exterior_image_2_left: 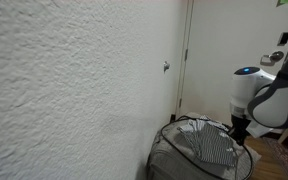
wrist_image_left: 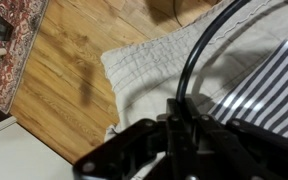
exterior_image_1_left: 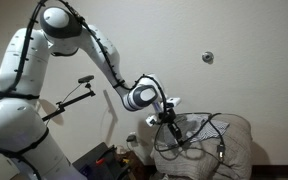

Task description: Untangle the wire

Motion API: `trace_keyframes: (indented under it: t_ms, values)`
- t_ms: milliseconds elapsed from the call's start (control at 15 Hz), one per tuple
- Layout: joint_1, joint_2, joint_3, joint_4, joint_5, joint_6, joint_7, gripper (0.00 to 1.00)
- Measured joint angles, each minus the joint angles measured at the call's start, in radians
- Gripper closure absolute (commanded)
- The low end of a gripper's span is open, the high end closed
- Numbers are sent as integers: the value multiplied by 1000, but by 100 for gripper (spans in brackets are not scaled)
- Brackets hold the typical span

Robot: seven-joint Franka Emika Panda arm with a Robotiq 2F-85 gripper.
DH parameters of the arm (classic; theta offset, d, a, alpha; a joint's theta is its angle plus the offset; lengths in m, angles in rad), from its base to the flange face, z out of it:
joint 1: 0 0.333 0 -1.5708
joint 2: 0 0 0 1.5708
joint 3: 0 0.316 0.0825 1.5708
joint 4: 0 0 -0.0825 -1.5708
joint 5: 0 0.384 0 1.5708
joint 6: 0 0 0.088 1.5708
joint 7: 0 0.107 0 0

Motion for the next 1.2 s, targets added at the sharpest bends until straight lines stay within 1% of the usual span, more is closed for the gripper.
trace_keyframes:
  t_ms: [467, 733, 1000, 1200]
  values:
    - [53, -25, -20, -33, -37, 0, 0, 98]
    - [71, -32, -34, -40, -43, 0, 0, 98]
    - [68, -36, -58, -40, -43, -1, 0, 98]
    - [53, -50, -71, -42, -43, -1, 0, 98]
